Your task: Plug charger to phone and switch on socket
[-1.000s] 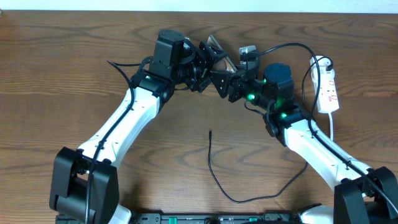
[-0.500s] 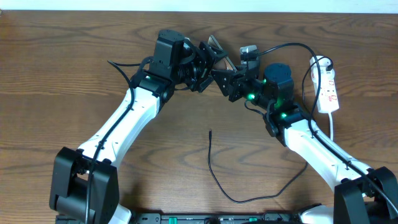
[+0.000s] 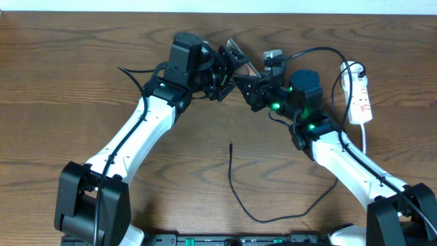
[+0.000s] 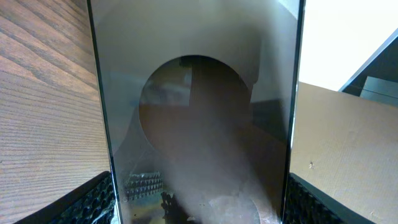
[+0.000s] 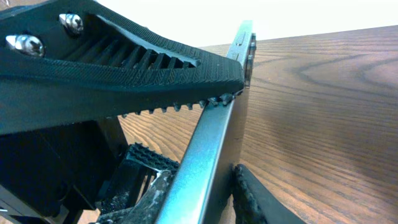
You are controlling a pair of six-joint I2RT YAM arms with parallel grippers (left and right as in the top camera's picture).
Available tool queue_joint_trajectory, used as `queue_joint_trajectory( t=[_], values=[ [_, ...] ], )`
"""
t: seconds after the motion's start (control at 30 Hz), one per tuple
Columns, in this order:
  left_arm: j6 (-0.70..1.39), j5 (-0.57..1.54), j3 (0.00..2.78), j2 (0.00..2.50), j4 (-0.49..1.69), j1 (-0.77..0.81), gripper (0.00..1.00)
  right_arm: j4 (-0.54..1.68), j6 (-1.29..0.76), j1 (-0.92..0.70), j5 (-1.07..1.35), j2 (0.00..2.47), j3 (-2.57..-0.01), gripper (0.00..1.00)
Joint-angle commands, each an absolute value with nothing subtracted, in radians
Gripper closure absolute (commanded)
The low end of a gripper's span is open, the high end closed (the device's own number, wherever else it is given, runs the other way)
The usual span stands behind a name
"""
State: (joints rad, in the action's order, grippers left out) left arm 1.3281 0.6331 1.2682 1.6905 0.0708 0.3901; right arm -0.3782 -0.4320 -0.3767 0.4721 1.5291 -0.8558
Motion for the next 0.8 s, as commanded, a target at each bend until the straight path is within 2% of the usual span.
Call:
queue_joint_trajectory(
  t=[0.0,0.33,0.77],
  values=[
    [1.314,0.662,1.273,1.666,0.057,0.401,0.93,-0.378,-0.422,-0.381,0.469,1.530,-0.867,0.77],
    [1.314,0.662,1.273,1.666,0.057,0.401,0.93,-0.377,-0.422,-0.381,0.469,1.530,-0.867,0.83],
    [1.314,0.662,1.273,1.666,0.058,0.401,0.92,-0.377,-0.422,-0.381,0.469,1.530,-0.867,0.98]
  ],
)
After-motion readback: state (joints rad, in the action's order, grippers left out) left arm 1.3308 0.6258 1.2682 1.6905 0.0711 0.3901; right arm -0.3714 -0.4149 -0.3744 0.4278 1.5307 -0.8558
